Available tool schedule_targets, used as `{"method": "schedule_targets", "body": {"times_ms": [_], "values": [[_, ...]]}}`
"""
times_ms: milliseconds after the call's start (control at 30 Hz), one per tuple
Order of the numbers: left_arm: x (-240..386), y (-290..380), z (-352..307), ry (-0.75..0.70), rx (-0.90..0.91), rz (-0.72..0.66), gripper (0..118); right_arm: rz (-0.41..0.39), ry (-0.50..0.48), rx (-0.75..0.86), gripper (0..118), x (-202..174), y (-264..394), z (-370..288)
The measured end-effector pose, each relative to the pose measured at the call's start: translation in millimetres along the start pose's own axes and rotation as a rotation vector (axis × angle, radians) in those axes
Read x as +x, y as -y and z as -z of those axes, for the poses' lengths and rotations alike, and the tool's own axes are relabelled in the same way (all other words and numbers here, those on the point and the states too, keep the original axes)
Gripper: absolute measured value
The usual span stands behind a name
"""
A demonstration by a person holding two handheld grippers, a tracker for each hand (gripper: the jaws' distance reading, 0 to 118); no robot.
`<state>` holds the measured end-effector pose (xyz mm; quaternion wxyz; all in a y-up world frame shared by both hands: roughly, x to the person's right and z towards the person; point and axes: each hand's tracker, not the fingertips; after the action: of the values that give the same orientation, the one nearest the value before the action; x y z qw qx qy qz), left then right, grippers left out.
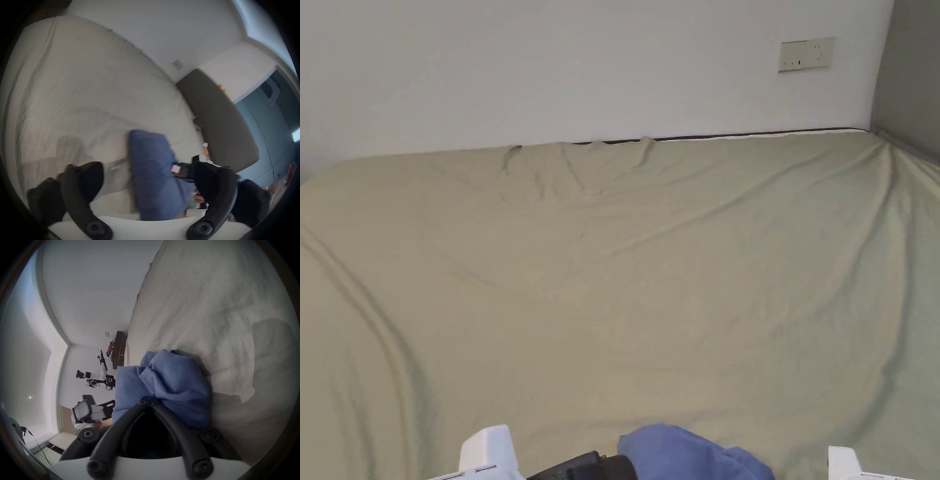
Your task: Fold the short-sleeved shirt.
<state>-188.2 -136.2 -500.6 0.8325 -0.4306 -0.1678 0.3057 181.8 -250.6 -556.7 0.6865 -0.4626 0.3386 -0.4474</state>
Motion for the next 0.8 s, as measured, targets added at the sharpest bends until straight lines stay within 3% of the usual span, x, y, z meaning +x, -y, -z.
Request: {"method": "schedule_targets", "body": {"times_ms": [233,367,433,467,533,567,633,800], "values": [[-5.2,-7.2,43.8,0.175,-0.14,-0.104,101,0.008,-0.013,0.0,0,1.4,2.1,-0.4],[6.0,-3.4,65.4,0.256,-0.163,0.013,101,0.006,-0.013,0.0,0,1.9,2.8,0.4],[12.6,-3.0,71.5,0.213,-0.19,0.103,100,0.005,-0.013,0.005,0,1.8,2.3,-0.9],[14.5,-3.7,72.1,0.212,-0.184,0.088,96,0.0,-0.015,0.008,0,1.6,3.4,-1.8],[15.1,-6.6,71.1,0.165,-0.175,0.077,57,-0.005,-0.015,0.026,0,0.2,5.1,-6.6],[12.7,-7.3,72.0,0.109,-0.166,0.094,57,-0.005,-0.014,0.037,0,-1.2,6.3,-10.6],[0.5,-12.9,66.6,0.218,-0.18,0.042,57,-0.033,0.004,0.091,0,-6.6,9.4,-24.1],[2.8,-20.3,54.4,0.173,-0.195,0.133,56,-0.093,0.019,0.166,0,-22.8,11.7,-49.8]]}}
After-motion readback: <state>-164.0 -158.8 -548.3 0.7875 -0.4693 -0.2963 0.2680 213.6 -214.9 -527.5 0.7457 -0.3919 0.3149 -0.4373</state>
